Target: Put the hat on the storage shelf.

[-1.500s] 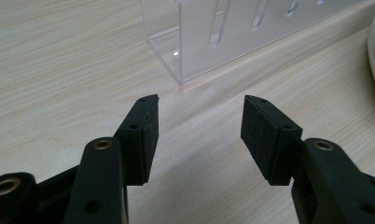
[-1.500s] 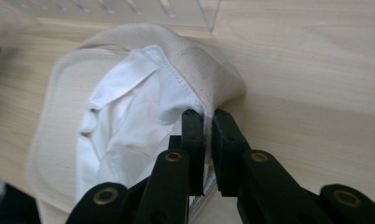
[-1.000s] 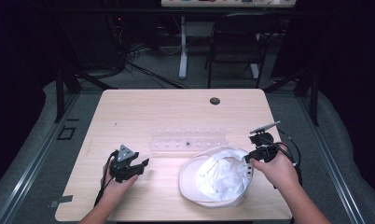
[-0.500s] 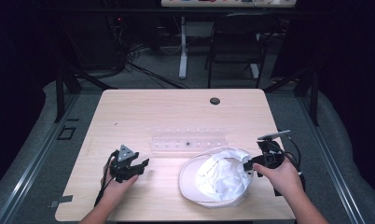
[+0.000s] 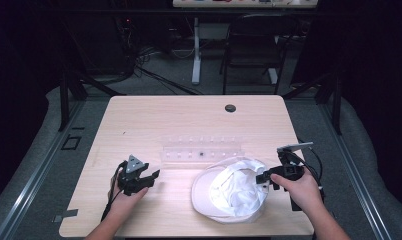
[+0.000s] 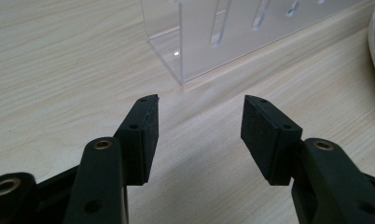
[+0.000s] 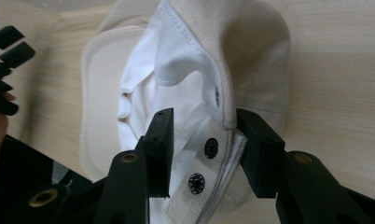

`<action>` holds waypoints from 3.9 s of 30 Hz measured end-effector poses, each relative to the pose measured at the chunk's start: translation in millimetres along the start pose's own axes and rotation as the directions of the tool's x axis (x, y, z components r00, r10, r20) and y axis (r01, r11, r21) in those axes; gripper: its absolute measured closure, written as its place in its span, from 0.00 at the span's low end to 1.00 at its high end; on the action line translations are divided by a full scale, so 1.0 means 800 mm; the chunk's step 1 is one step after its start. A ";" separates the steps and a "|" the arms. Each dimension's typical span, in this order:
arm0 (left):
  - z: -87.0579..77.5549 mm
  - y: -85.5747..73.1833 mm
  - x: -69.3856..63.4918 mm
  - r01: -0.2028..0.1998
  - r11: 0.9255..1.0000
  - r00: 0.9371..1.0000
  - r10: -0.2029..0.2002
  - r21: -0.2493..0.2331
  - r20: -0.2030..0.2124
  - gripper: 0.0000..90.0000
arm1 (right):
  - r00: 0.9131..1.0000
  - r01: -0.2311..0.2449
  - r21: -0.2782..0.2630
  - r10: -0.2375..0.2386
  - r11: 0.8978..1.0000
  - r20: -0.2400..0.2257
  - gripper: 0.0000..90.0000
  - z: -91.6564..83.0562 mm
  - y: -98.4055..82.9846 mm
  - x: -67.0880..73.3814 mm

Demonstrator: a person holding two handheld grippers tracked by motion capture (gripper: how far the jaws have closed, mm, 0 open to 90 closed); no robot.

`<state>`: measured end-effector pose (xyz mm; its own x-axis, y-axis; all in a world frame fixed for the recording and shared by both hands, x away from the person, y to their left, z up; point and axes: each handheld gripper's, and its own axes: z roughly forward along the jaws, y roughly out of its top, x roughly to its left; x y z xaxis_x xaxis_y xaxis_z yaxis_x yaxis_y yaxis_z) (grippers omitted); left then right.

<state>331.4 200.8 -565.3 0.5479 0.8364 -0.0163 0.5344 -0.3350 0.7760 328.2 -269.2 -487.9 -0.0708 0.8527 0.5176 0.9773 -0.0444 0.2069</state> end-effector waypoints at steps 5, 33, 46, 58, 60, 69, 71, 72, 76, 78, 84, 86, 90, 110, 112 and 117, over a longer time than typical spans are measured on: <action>0.000 0.000 -0.001 -0.002 1.000 1.000 0.002 0.002 0.000 0.52 | 1.000 0.013 0.002 -0.013 1.000 -0.017 0.74 -0.009 0.002 0.004; 0.000 0.000 0.000 0.002 1.000 1.000 -0.002 0.002 -0.001 0.52 | 0.985 0.072 0.066 -0.081 0.995 0.152 0.90 -0.011 0.013 0.044; 0.000 0.000 0.000 0.000 1.000 1.000 0.000 0.004 -0.001 0.52 | 0.998 0.039 0.102 -0.043 0.994 0.040 0.91 -0.029 0.025 0.063; 0.001 0.000 -0.001 -0.004 1.000 1.000 0.004 0.003 -0.001 0.52 | 0.998 0.029 0.101 -0.024 0.994 -0.051 0.91 -0.038 0.031 0.077; 0.001 -0.001 -0.001 -0.004 1.000 1.000 0.004 0.003 -0.002 0.52 | 0.998 0.037 0.102 -0.031 0.994 -0.062 0.91 -0.038 0.031 0.080; 0.000 0.000 -0.001 -0.004 1.000 1.000 0.004 0.000 -0.001 0.52 | 0.991 0.060 0.081 -0.050 0.995 -0.127 0.91 -0.046 0.034 0.095; 0.001 0.000 -0.001 -0.004 1.000 1.000 0.004 0.001 -0.001 0.52 | 0.987 0.064 0.076 -0.052 0.995 -0.151 0.91 -0.047 0.034 0.098; 0.001 0.000 -0.001 -0.004 1.000 1.000 0.004 0.001 -0.001 0.52 | 0.985 0.078 0.078 -0.065 0.994 -0.158 0.91 -0.047 0.035 0.099; 0.001 0.000 -0.001 -0.005 1.000 1.000 0.005 0.001 -0.001 0.52 | 0.977 0.094 0.065 -0.079 0.993 -0.200 0.91 -0.048 0.037 0.105; 0.001 0.000 -0.001 -0.005 1.000 1.000 0.005 0.002 -0.001 0.52 | 0.969 0.096 0.041 -0.084 0.995 -0.230 0.91 -0.048 0.037 0.108; 0.000 0.000 -0.001 -0.005 1.000 1.000 0.005 0.000 0.000 0.52 | 0.944 0.124 0.006 -0.116 0.992 -0.310 0.91 -0.049 0.038 0.116; 0.001 0.000 -0.001 -0.006 1.000 1.000 0.006 0.001 0.000 0.52 | 0.935 0.131 -0.006 -0.126 0.991 -0.332 0.91 -0.049 0.036 0.122; 0.001 0.000 -0.001 -0.008 1.000 1.000 0.007 0.006 0.002 0.52 | 0.920 0.155 -0.034 -0.157 0.987 -0.360 0.91 -0.050 0.035 0.133; 0.000 0.004 -0.020 -0.029 0.999 0.999 0.029 -0.017 0.036 0.52 | 0.912 0.134 -0.140 -0.177 0.981 -0.371 0.91 -0.087 0.050 0.157; 0.000 0.005 -0.024 -0.034 0.999 0.998 0.035 -0.017 0.046 0.52 | 0.913 0.134 -0.144 -0.178 0.981 -0.368 0.91 -0.089 0.052 0.157; -0.005 0.013 -0.042 -0.043 0.998 0.995 0.047 -0.047 0.090 0.52 | 0.911 0.124 -0.159 -0.176 0.980 -0.373 0.91 -0.094 0.057 0.164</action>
<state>316.0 171.1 -554.3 0.6278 0.7776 -0.0363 0.4800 -0.3500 0.8045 348.6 -198.9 -348.1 -0.3106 0.5903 0.7450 0.9169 -0.0206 0.3986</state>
